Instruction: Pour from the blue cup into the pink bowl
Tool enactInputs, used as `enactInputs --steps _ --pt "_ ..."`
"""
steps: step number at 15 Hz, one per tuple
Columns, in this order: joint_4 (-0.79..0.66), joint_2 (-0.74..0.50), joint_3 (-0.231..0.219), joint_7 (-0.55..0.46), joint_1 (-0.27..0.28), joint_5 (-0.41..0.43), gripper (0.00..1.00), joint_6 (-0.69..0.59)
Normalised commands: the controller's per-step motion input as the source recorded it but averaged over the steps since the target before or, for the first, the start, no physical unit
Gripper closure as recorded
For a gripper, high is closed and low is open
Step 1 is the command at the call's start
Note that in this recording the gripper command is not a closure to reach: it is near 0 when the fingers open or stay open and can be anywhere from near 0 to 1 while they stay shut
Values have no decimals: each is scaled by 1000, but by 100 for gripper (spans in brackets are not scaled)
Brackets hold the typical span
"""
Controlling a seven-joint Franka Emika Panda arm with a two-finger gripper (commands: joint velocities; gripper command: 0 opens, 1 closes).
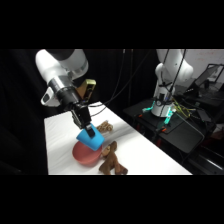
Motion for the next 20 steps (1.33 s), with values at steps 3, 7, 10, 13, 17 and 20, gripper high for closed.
enactInputs --steps 3,7,10,13,17,20 --pt "368 197 -48 -289 -153 483 10 -645" --pt "371 217 -97 -187 -96 448 12 -617" --pt "249 68 -213 17 111 149 11 -180" --pt "120 -61 -229 88 181 -35 11 105" --pt "-200 -394 -217 127 245 -252 11 416" --pt "-617 -710 -130 138 276 -393 10 561"
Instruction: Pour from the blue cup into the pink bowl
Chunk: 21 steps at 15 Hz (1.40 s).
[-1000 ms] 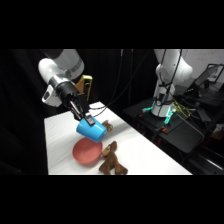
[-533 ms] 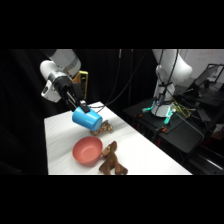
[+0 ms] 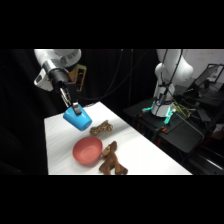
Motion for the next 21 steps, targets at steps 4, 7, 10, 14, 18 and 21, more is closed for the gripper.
enactInputs --steps 4,7,10,14,18,21 --pt "-896 -770 -37 147 288 -473 10 730" --pt "-991 -661 56 229 233 -502 10 897" --pt "-992 -581 88 404 178 -557 11 912" --pt "-970 -534 23 684 123 -689 11 762" --pt "-626 -341 4 694 48 -585 10 306" --pt "-320 -190 45 439 35 -270 10 97"
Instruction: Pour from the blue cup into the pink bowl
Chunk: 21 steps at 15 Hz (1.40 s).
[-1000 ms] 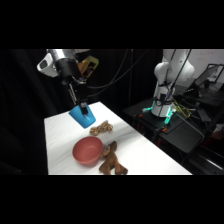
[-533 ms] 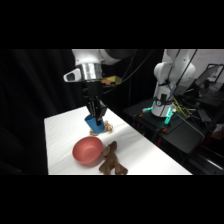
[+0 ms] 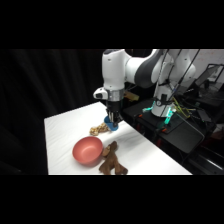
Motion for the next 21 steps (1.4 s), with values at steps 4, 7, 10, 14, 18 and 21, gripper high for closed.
enactInputs --steps 4,7,10,14,18,21 --pt "-263 -153 57 259 34 -22 11 256" --pt "-299 -117 34 227 34 21 12 468" --pt "-280 -60 20 204 44 27 12 479" --pt "-188 43 -2 277 91 -77 12 471" --pt "11 270 -204 537 192 -434 12 468" --pt "139 288 -327 530 257 -439 13 301"
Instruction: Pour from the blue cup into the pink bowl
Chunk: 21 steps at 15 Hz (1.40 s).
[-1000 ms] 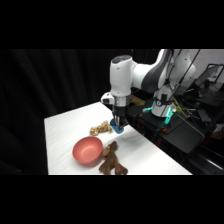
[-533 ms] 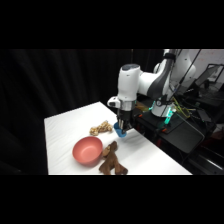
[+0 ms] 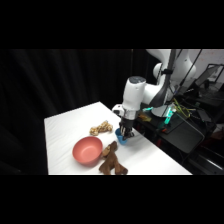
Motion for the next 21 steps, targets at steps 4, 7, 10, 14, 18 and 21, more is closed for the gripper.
enactInputs --steps 4,7,10,14,18,21 --pt "136 124 -299 424 312 -283 0 117" --pt "79 -10 -243 347 305 -237 0 16" --pt "67 -39 -242 300 279 -249 0 -35" --pt "-16 -205 -4 -18 43 -27 0 -198" --pt "-74 -596 -93 -73 58 -142 0 -420" --pt "-97 -777 175 -448 -186 140 0 -601"
